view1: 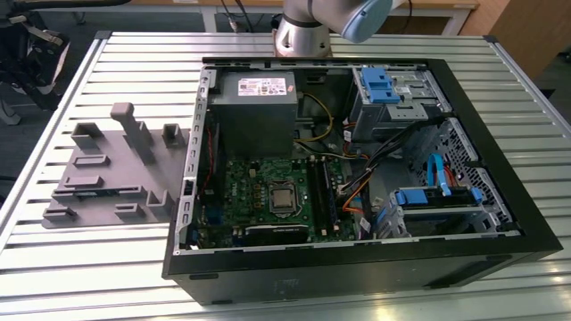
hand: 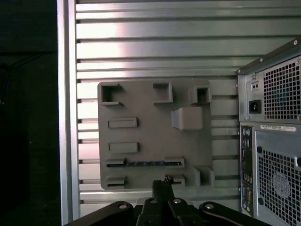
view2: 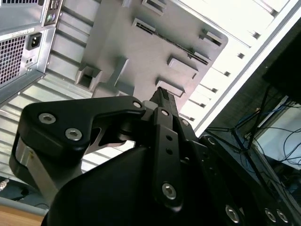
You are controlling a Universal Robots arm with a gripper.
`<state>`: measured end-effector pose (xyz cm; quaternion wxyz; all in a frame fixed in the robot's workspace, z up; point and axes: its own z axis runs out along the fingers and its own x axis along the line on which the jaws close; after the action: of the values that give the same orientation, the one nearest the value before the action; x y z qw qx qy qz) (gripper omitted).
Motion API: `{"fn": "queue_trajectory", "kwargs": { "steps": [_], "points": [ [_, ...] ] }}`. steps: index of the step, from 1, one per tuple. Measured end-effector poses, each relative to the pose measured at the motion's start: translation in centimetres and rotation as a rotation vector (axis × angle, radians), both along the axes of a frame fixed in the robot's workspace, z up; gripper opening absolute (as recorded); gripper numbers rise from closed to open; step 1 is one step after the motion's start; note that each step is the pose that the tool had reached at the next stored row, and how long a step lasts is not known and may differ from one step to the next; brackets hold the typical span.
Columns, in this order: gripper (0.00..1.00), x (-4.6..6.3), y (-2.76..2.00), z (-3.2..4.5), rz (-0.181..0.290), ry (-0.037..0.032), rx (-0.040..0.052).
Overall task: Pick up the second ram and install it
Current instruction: 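Pick up the second ram and move it above second insertion slot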
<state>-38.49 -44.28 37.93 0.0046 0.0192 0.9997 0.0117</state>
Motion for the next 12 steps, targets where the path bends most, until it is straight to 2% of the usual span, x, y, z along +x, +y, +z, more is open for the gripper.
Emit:
{"fn": "queue_trajectory", "kwargs": {
  "steps": [12],
  "points": [
    [0.11, -0.01, 0.00, -0.16, 0.185, 0.0009, -0.0045]
  ]
}}
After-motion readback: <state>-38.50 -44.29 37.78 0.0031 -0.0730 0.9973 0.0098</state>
